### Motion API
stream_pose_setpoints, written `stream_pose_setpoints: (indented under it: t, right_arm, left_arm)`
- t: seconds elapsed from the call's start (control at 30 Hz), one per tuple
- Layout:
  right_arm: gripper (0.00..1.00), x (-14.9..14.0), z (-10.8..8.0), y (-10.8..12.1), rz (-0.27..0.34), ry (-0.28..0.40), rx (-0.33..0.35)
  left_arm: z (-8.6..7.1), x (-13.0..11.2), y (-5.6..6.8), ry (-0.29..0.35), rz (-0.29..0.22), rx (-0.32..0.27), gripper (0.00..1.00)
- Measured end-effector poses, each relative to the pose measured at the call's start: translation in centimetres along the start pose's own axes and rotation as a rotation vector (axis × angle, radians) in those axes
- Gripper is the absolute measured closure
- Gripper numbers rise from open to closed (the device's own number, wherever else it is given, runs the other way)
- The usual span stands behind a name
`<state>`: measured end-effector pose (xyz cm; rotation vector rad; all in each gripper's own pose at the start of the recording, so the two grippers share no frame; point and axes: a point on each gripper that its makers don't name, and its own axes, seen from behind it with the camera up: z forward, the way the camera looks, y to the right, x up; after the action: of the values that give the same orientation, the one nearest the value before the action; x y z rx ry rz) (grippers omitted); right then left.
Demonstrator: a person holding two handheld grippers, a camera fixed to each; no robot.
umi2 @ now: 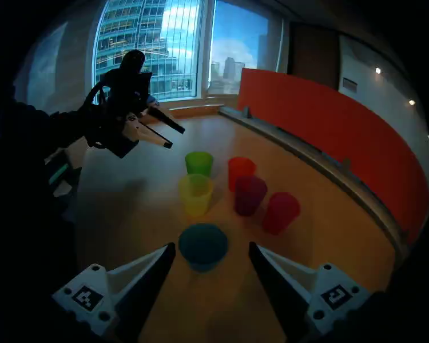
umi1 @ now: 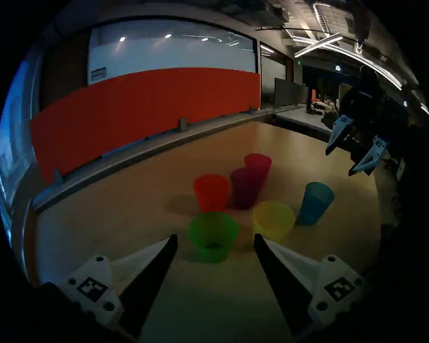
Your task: Pour water
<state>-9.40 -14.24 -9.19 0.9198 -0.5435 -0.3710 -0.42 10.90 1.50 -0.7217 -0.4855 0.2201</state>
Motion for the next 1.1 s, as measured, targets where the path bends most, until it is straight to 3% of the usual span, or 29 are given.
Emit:
stream_pose_setpoints:
  t: [0.63,1.1]
  right_arm:
    - [0.01,-2.3,2.5,-0.7,-0.02,-0.054,0.019]
    - [0.01,-3.2,3.6,-0.6,-0.014,-0.08,0.023]
  left_arm:
    - [4.2,-3.6,-0.4,-0.108,-0.006,-0.033,0.01]
    - [7.5,-4.5,-0.4,-0.143,-0.001,-0.059,0.01]
